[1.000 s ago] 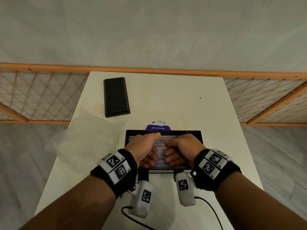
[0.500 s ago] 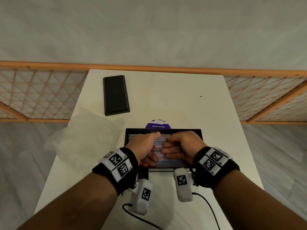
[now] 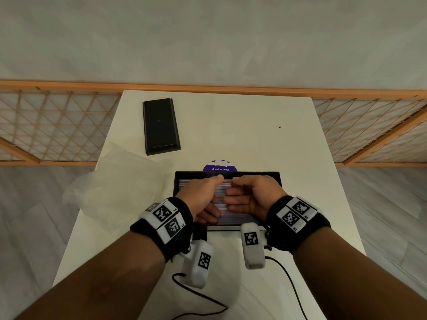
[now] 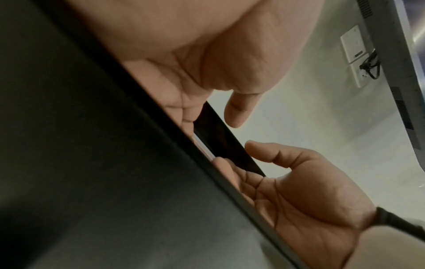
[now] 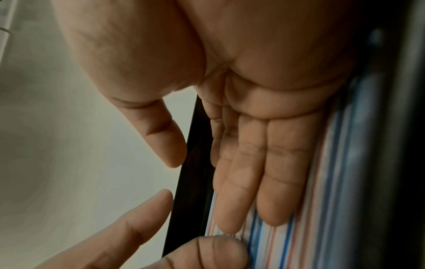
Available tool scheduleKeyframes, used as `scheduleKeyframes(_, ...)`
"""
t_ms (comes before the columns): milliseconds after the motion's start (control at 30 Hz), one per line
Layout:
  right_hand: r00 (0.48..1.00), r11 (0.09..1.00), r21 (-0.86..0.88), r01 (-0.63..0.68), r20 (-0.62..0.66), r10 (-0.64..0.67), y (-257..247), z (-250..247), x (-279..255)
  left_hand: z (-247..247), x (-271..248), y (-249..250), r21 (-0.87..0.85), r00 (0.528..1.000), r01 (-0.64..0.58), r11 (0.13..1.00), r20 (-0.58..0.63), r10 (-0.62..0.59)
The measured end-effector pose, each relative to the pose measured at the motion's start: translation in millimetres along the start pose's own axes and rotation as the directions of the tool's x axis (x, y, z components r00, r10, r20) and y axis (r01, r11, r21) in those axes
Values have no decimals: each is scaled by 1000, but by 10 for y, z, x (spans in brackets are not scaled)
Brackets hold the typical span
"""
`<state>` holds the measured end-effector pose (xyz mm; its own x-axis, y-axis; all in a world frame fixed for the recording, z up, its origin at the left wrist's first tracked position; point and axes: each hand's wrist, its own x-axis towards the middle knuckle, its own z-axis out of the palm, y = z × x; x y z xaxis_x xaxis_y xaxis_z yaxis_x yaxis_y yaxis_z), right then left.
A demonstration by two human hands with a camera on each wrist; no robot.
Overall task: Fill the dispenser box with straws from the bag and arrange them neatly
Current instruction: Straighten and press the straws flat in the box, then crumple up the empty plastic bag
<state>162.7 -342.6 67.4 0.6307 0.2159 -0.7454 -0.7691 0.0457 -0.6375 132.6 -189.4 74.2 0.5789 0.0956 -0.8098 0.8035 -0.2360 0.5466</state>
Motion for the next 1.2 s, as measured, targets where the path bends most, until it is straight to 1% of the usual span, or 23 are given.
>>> scheduleKeyframes(300,1000,1000,-6,14,-13,-14,-14,26,-39,15,-29,4,3,1000,-22,1000,-8,22)
scheduleKeyframes(533,999,998,-46,31,-7,-32,-27,48,-65,29,-72,-8,15,997,-78,997,-18,79)
scheduleKeyframes(700,1000,996,-84,22,-17,-24,-26,68,-61,29,-72,-12,33,996,-78,996,-28,79)
scheduleKeyframes(833,999,992,-127,13,-32,-17,-10,77,-62,41,-43,-12,80,996,-78,994,-36,81)
scheduleKeyframes(967,999,994,-112,9,-30,-12,-22,78,-77,22,-78,-4,90,997,-69,994,-29,72)
scheduleKeyframes(1033,1000,996,-88,13,-20,-15,-47,77,-103,-27,-140,26,55,995,-94,994,-33,95)
scheduleKeyframes(1100,999,998,-54,25,-19,-26,-87,68,-153,-146,-239,74,-52,983,-172,984,-79,167)
scheduleKeyframes(1167,998,998,-28,55,-31,-55,-145,28,-217,-371,-343,140,-213,959,-258,942,-172,224)
scheduleKeyframes(1200,996,997,-20,77,-38,-78,-181,-2,-251,-519,-372,161,-272,942,-293,917,-247,228)
